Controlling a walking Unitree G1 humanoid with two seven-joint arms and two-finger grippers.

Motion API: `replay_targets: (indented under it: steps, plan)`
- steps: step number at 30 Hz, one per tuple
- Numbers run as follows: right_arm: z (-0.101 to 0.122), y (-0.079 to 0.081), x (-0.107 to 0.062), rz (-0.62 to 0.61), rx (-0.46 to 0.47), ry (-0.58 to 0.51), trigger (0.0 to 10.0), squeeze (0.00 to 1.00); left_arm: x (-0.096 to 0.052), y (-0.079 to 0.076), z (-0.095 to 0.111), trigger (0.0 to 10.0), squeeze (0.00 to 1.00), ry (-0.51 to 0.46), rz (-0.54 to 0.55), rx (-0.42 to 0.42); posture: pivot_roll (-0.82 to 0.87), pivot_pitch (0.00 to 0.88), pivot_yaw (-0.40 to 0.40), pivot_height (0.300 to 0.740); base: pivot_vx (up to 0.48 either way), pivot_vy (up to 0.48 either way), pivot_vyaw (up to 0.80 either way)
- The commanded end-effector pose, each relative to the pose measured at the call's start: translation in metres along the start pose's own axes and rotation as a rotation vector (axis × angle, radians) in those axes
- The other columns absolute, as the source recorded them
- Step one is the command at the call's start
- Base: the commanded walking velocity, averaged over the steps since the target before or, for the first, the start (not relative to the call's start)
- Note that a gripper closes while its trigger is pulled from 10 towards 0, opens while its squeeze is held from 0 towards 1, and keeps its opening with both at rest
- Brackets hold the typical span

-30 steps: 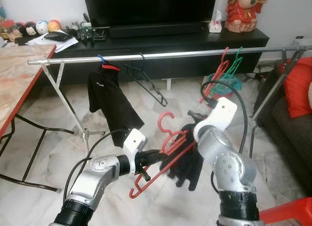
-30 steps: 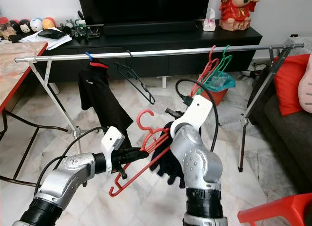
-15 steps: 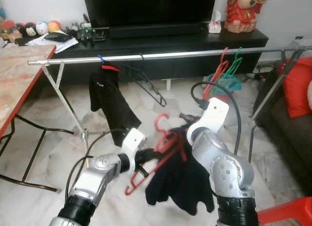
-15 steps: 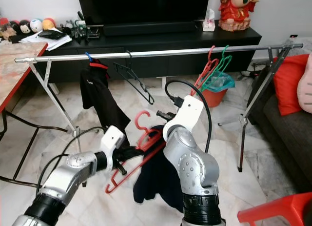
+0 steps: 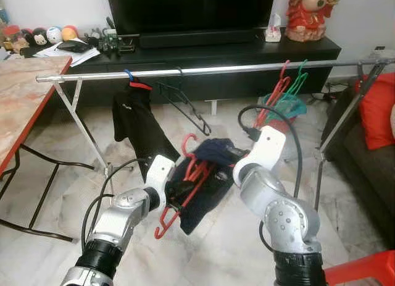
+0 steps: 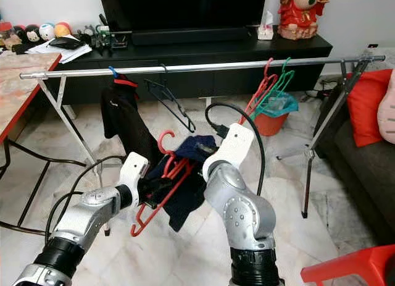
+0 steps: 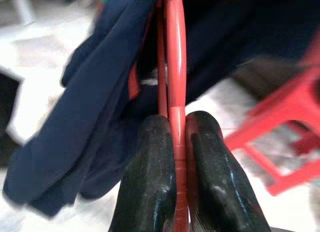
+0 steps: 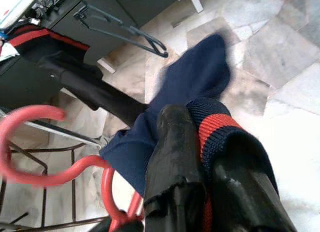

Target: Hang hanger

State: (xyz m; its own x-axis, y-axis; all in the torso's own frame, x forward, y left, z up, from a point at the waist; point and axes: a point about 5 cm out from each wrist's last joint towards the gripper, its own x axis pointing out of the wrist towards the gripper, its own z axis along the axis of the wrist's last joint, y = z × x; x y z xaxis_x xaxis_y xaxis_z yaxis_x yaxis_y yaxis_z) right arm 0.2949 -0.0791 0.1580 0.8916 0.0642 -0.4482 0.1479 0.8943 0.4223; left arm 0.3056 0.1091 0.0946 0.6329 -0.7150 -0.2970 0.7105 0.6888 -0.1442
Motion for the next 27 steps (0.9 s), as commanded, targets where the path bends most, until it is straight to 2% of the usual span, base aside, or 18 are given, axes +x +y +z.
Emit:
replay_targets:
  steps: [1,4,6,16,21,27]
  plan:
    - [-0.018,0.036,-0.01,0.116,0.127,0.075,10.0,0.0,-0.004,-0.007,0.011,10.0,0.0,-0.028,-0.086,0.041,-0.06,0.0,0.02,0.74,0.0,0.0,0.0]
    - [-0.016,0.035,-0.009,0.115,0.126,0.068,10.0,0.0,-0.005,-0.001,0.009,10.0,0.0,-0.01,-0.04,0.072,-0.06,0.0,0.02,0.74,0.0,0.0,0.0]
    - [-0.016,0.036,-0.009,0.121,0.13,0.07,10.0,0.0,-0.003,0.006,0.008,10.0,0.0,-0.011,0.024,0.057,-0.06,0.0,0.02,0.74,0.0,0.0,0.0]
    - [-0.023,0.047,-0.012,0.165,0.154,0.108,10.0,0.0,0.004,-0.009,0.01,10.0,0.0,-0.041,-0.066,0.018,-0.06,0.0,0.022,0.74,0.0,0.0,0.0]
    - [-0.031,0.06,-0.02,0.224,0.129,0.148,10.0,0.0,0.008,-0.007,0.012,10.0,0.0,-0.049,-0.023,0.019,-0.06,0.0,0.019,0.74,0.0,0.0,0.0]
    - [-0.042,0.066,-0.023,0.234,0.215,0.217,10.0,0.0,0.014,-0.005,0.018,10.0,0.0,-0.079,0.022,0.004,-0.06,0.0,0.019,0.74,0.0,0.0,0.0]
